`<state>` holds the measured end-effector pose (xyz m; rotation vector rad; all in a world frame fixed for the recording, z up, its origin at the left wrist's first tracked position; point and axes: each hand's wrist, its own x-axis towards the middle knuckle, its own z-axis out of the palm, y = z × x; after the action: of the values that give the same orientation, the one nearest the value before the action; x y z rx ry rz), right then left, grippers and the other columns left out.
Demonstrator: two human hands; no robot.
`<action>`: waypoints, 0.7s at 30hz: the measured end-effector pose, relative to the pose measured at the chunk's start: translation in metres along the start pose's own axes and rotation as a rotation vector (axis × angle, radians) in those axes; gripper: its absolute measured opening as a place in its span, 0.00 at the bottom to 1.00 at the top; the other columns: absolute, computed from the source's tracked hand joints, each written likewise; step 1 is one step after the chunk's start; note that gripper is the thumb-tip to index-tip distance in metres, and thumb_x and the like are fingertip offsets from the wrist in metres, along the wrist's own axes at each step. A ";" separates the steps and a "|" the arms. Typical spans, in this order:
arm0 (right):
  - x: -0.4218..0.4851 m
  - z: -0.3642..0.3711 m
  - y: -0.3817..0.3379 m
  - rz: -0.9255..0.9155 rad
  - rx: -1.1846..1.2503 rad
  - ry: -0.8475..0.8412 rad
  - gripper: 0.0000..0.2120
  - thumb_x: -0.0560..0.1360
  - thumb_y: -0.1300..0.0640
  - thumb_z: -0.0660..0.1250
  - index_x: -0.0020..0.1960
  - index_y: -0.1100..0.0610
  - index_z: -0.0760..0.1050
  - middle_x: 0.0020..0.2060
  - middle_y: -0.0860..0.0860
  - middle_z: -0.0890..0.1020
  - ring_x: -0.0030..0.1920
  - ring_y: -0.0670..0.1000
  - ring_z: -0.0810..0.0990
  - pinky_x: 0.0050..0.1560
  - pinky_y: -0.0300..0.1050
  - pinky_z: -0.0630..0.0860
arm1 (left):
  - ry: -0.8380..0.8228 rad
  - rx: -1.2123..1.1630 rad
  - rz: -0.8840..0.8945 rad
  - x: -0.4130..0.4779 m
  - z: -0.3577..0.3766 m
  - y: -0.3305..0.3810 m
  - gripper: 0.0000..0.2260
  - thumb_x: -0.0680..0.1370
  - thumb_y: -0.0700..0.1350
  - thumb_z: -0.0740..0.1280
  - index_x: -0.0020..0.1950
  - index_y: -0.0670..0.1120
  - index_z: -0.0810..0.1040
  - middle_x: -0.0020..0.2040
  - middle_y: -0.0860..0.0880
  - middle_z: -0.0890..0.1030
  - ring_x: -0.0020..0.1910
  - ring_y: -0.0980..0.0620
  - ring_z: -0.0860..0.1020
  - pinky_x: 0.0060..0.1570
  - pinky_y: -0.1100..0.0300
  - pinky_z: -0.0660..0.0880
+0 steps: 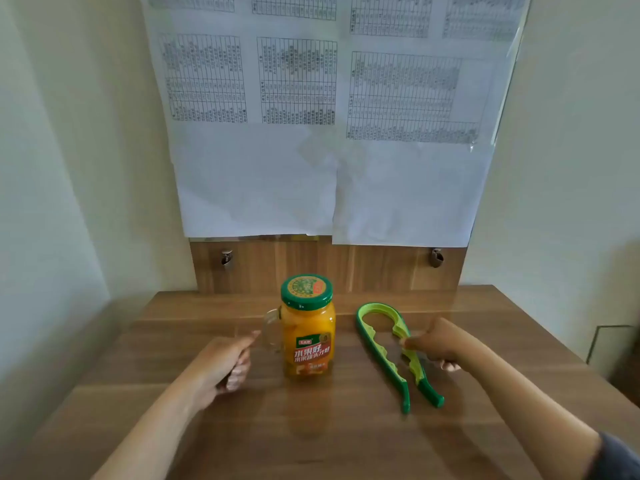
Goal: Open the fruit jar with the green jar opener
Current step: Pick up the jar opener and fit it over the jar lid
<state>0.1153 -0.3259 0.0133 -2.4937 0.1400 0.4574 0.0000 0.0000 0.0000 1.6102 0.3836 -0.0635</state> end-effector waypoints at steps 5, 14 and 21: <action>0.001 0.007 0.002 0.025 -0.133 0.027 0.18 0.68 0.43 0.72 0.36 0.59 0.76 0.26 0.53 0.79 0.24 0.49 0.77 0.23 0.37 0.72 | -0.016 0.077 -0.024 -0.005 0.006 -0.005 0.24 0.78 0.49 0.59 0.21 0.48 0.67 0.19 0.50 0.65 0.18 0.53 0.63 0.20 0.64 0.60; 0.000 0.009 -0.004 0.024 -0.212 0.049 0.14 0.69 0.49 0.71 0.37 0.59 0.73 0.28 0.53 0.81 0.27 0.50 0.80 0.32 0.41 0.79 | 0.003 0.174 -0.028 -0.011 0.010 -0.003 0.20 0.78 0.47 0.59 0.25 0.46 0.70 0.20 0.49 0.68 0.19 0.52 0.65 0.21 0.63 0.62; -0.006 0.007 -0.008 0.024 -0.116 0.048 0.13 0.70 0.50 0.70 0.39 0.60 0.72 0.26 0.53 0.81 0.22 0.48 0.80 0.23 0.38 0.74 | -0.053 0.263 -0.021 -0.019 0.013 0.000 0.18 0.77 0.48 0.62 0.28 0.45 0.71 0.20 0.50 0.70 0.20 0.53 0.67 0.21 0.63 0.64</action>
<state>0.1088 -0.3150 0.0141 -2.6204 0.1666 0.4260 -0.0155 -0.0169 0.0045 1.8597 0.3628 -0.1783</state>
